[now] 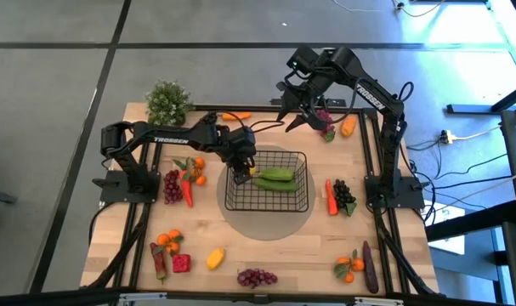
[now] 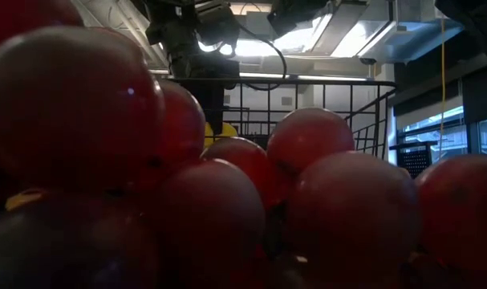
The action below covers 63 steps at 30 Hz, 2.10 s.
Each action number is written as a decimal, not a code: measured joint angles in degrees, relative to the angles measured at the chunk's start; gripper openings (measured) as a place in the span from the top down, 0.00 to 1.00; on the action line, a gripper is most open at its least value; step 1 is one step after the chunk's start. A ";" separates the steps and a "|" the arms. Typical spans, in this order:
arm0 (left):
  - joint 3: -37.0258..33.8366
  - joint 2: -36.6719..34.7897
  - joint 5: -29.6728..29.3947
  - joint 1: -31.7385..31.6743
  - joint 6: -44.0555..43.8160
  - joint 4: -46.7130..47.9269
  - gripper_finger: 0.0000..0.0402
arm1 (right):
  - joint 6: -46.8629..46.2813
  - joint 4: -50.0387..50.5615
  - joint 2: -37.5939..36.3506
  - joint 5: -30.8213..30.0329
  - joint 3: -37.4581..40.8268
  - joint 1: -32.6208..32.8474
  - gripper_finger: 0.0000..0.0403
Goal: Build produce basket
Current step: Put the top lemon into the basket
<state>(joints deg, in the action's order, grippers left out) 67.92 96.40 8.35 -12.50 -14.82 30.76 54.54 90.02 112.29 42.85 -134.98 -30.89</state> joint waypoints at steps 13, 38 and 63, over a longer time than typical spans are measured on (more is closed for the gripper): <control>0.00 0.00 1.58 0.25 -2.19 -0.01 0.60 | 1.45 0.00 0.00 0.13 -0.02 0.00 0.52; 10.53 -0.36 -4.01 3.07 20.28 12.18 0.61 | 1.47 0.00 0.00 0.29 -0.02 0.00 0.52; 10.56 -0.35 -6.21 4.45 18.99 12.30 0.58 | 1.06 -0.03 0.00 0.28 -0.02 0.02 0.52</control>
<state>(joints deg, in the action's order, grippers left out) 78.48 96.05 2.13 -8.05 4.16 43.06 55.60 89.99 112.29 43.13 -135.00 -30.87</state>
